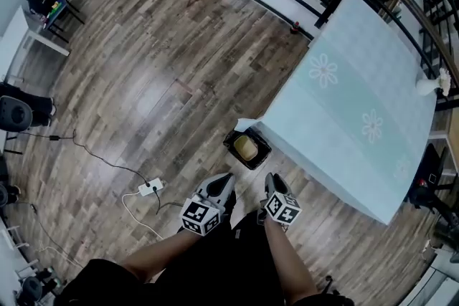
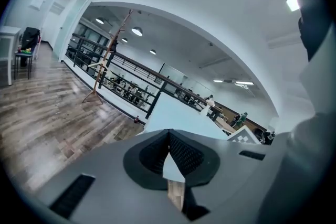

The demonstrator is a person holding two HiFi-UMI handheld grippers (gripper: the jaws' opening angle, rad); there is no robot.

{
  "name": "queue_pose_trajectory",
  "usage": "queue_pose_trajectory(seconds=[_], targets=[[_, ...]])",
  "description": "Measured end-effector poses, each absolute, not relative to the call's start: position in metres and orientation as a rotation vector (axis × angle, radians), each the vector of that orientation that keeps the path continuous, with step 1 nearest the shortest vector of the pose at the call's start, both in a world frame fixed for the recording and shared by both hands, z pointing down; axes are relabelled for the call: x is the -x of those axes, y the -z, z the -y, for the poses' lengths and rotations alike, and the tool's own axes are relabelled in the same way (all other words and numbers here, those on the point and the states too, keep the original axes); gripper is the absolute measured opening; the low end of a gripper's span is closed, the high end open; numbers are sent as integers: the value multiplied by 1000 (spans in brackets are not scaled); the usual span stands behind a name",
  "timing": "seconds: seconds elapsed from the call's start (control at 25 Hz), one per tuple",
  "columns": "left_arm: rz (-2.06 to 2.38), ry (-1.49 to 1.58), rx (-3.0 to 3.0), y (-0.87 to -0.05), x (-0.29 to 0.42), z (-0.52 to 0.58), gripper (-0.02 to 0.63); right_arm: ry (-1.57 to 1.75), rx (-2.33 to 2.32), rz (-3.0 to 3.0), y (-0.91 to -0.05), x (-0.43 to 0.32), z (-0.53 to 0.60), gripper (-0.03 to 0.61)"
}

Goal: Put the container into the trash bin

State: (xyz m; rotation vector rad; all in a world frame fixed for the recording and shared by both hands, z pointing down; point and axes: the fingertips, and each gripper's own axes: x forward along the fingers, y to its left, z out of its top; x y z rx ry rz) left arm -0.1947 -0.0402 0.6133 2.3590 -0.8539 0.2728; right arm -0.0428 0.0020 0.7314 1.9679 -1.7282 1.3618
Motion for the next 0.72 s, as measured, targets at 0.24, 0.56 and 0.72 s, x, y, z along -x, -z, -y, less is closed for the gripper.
queue_pose_trajectory(seconds=[0.24, 0.56, 0.72], targets=[[799, -219, -2444, -568, 145, 18, 9, -1285, -2118, 1818, -633, 13, -39, 105], [546, -209, -2636, -516, 23, -76, 9, -1009, -2371, 1846, -524, -81, -138, 64], [382, -140, -2668, -489, -42, -137, 9, -826, -2488, 1821, -480, -125, -207, 48]])
